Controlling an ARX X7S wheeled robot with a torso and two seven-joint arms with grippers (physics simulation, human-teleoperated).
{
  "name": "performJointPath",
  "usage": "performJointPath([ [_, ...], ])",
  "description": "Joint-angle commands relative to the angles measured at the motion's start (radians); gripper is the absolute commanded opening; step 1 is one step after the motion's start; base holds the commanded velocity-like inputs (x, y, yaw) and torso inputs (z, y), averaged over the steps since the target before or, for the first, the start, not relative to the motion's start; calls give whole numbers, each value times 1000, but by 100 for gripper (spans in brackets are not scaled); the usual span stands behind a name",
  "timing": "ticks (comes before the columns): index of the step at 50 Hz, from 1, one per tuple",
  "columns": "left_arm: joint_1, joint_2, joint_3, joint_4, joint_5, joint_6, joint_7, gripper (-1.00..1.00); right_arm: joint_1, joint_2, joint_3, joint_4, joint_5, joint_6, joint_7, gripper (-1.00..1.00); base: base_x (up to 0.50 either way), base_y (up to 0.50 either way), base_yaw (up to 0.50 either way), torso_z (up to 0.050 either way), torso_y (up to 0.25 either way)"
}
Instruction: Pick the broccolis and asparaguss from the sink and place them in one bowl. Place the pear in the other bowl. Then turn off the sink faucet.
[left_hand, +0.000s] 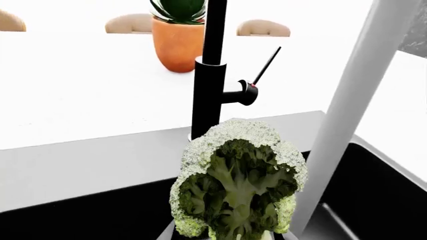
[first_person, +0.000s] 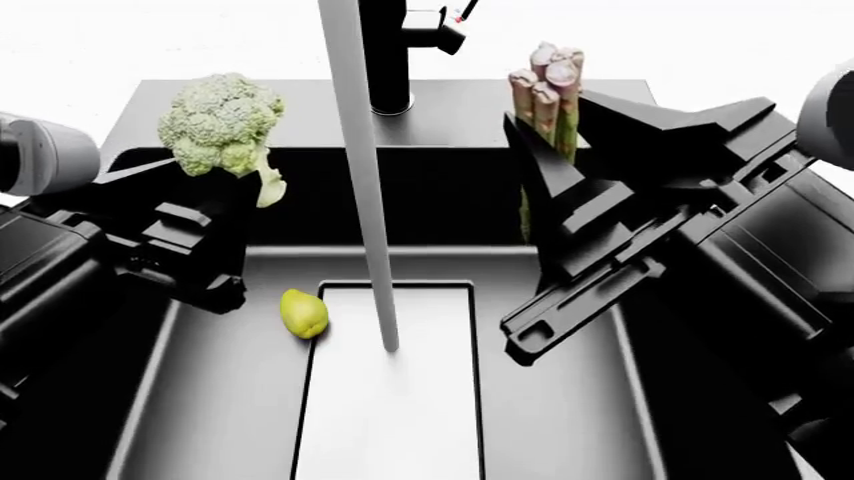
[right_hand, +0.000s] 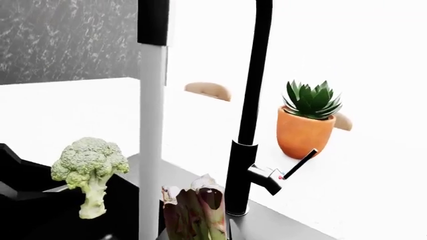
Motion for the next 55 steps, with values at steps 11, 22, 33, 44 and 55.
performJointPath([
  [11, -18, -12, -4, 15, -25, 14, -19, -100, 116, 10, -3, 7, 102, 27, 55, -100, 0, 15, 0, 1, 0],
  [22, -28, -20, -5, 17, -35, 19, -26, -100, 157, 25, 3, 13, 142, 33, 65, -100, 0, 442, 0, 0, 1],
  [33, -54, -22, 10, 22, -51, 18, -39, -100, 141, 34, 13, 5, 134, 28, 52, -100, 0, 500, 0, 0, 1],
  [44, -79, -20, 28, 28, -67, 18, -54, -100, 121, 49, 27, -15, 142, 13, 55, -100, 0, 500, 0, 1, 0],
  [55, -106, -34, 30, 37, -93, 19, -63, -100, 149, 37, 17, -23, 176, 12, 79, -100, 0, 500, 0, 0, 1],
])
